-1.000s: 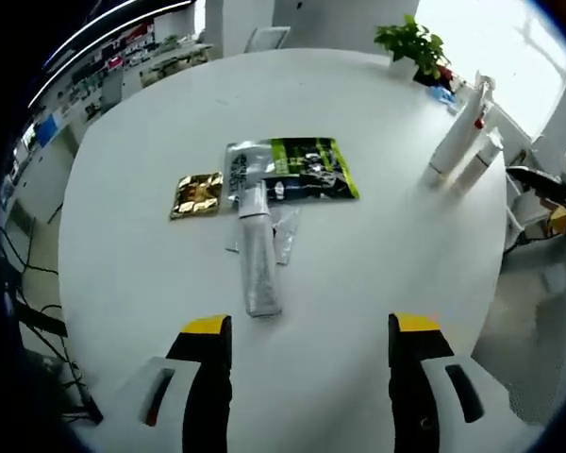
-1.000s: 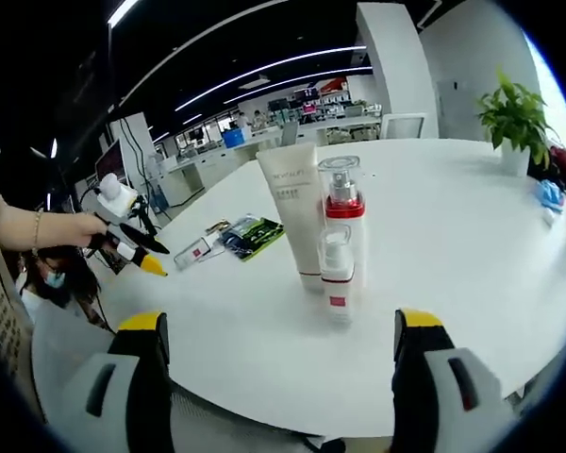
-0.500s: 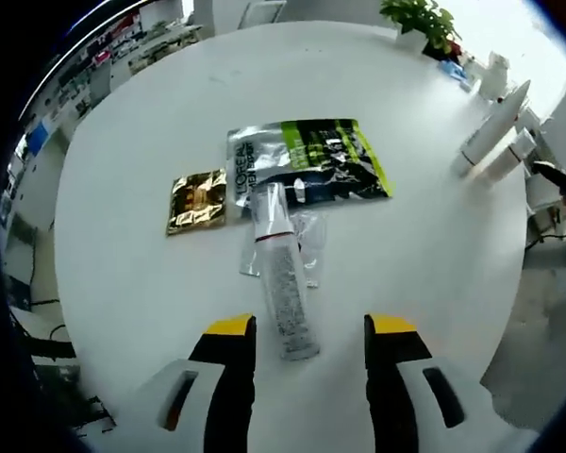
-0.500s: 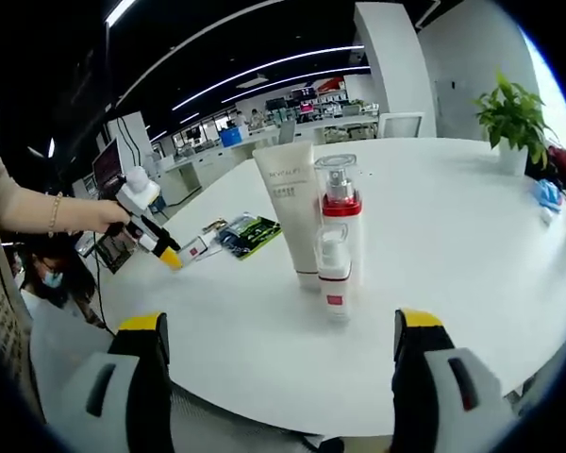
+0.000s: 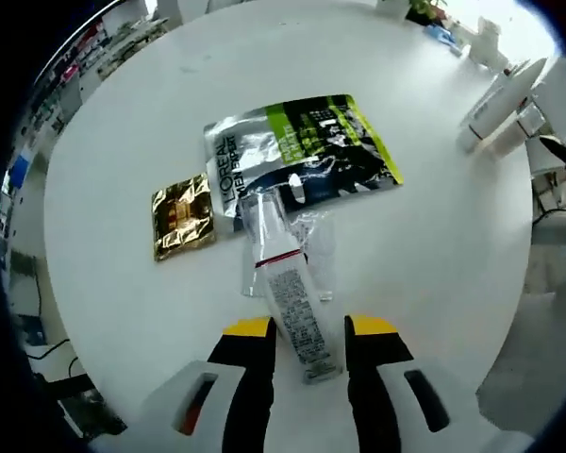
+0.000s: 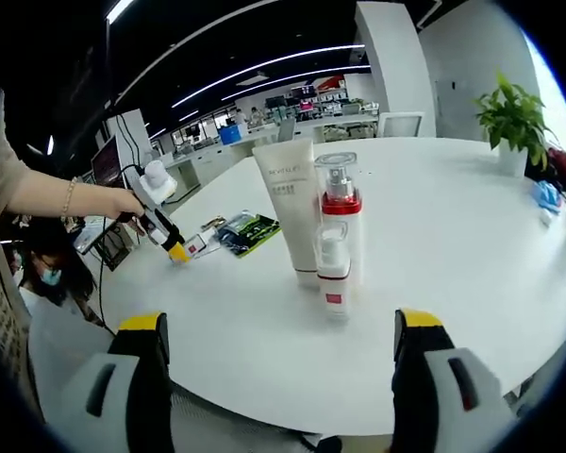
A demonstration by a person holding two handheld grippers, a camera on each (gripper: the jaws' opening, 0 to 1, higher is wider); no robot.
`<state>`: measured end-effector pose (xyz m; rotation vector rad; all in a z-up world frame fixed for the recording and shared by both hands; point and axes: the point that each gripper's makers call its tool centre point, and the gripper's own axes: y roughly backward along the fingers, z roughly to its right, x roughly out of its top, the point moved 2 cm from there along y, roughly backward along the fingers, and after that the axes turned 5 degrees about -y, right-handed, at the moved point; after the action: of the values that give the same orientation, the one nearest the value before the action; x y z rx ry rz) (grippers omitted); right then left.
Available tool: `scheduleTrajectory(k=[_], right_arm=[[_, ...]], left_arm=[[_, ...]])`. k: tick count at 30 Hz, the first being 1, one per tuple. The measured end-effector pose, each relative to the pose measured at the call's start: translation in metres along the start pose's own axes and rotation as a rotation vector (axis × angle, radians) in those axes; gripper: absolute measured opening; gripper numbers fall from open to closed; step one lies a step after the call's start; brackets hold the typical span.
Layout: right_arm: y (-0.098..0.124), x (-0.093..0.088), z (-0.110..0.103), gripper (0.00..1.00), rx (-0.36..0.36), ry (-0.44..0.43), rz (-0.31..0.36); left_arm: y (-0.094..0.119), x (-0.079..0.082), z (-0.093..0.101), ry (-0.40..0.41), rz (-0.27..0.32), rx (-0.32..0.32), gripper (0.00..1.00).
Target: Arrange the skincare products in the storage area until every visible bottle or jar stands upright without overlapping.
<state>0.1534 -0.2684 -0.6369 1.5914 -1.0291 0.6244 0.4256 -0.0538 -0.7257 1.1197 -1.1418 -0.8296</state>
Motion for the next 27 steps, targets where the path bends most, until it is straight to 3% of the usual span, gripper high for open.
scheduleTrajectory(k=[7,12,19,22,27], right_arm=[[0.0,-0.001,0.0,0.97,0.0,0.004,-0.009],[-0.001,-0.001,0.0,0.98,0.0,0.001,-0.008],[0.0,-0.001,-0.001,0.98,0.0,0.0,-0.004],[0.0,0.0,-0.002,0.98,0.005,0.003,-0.002],[0.003,0.002,-0.003,0.98,0.013,-0.01,0.012]], left_arm=[[-0.001,-0.001,-0.005,0.053,-0.003,0.001,0.2],[-0.002,-0.001,-0.008,0.174,0.026,-0.04,0.17],[0.0,-0.001,0.003,0.334,0.076,-0.137,0.17],[0.002,-0.001,0.001,0.327,0.079,-0.134,0.17],[0.012,0.003,0.019,0.366,0.138,-0.184,0.17]])
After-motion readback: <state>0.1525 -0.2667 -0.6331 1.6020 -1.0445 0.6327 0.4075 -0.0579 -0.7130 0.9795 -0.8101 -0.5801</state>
